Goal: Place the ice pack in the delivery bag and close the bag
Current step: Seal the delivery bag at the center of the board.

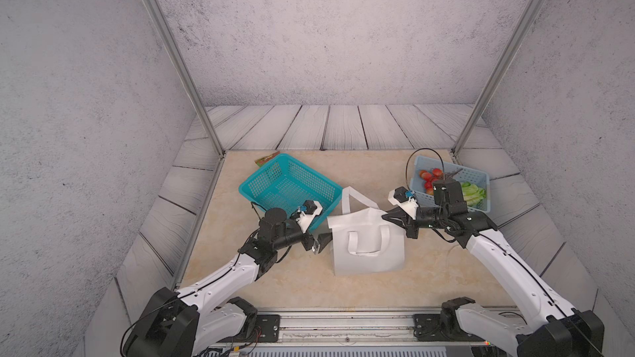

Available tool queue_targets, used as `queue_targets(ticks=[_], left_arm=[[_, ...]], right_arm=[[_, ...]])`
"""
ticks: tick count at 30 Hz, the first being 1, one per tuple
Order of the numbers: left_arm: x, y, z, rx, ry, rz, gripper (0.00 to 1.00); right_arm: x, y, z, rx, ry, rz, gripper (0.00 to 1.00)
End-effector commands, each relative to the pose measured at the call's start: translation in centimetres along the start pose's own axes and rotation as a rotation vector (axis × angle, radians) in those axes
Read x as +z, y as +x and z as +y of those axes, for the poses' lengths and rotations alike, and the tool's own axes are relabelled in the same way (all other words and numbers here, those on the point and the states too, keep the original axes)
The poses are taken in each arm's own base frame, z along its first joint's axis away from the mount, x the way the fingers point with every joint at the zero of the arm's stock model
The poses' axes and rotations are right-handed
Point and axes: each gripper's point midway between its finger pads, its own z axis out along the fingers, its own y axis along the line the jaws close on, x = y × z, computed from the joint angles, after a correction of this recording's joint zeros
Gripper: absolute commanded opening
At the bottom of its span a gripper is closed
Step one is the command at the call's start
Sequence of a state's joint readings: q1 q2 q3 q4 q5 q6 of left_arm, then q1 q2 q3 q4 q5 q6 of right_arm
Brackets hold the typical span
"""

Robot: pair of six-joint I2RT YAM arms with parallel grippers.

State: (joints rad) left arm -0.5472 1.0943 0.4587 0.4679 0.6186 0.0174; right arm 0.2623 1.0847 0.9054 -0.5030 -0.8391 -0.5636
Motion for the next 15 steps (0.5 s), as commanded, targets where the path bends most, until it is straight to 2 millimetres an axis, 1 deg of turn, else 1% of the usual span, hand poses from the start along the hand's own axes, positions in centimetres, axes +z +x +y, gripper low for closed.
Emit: queue_targets(ticks=[1, 3, 4, 5, 7, 10, 12, 14, 15], left_arm=[[-1.2, -2.8, -1.5, 0.112, 0.042, -0.058, 1.00], [-2.8, -1.9, -0.5, 0.153, -0.052, -0.019, 1.00], [-3.9, -1.3, -0.2, 0.174, -0.081, -0.009, 1.00], [-4.5, -0.9, -0.2, 0.175, -0.086, 0.005, 1.00], [-5.3, -1.3, -1.1, 0.168, -0.052, -0.001, 1.00], [-4.9, -2.2, -3.0, 0.093, 0.060, -0.058, 1.00], [-3.7, -1.9, -3.7, 0.055, 0.106, -0.072, 1.00], [-2.3, -1.5, -4.0, 0.059, 0.097, -0.062, 1.00], [-1.6, -1.5, -3.8, 0.069, 0.075, -0.060, 1.00]], right_arm=[[0.3, 1.3, 0.8, 0.076, -0.039, 0.033, 0.00], [0.3, 1.4, 0.7, 0.079, -0.035, 0.036, 0.00], [0.2, 1.4, 0.8, 0.079, -0.035, 0.038, 0.00], [0.1, 1.5, 0.9, 0.082, -0.032, 0.038, 0.00], [0.1, 1.5, 0.9, 0.082, -0.031, 0.035, 0.00], [0.1, 1.4, 1.0, 0.086, -0.038, 0.026, 0.00], [0.2, 1.4, 1.0, 0.092, -0.046, 0.022, 0.00], [0.3, 1.4, 1.1, 0.094, -0.052, 0.019, 0.00], [0.3, 1.5, 1.1, 0.094, -0.051, 0.019, 0.00]])
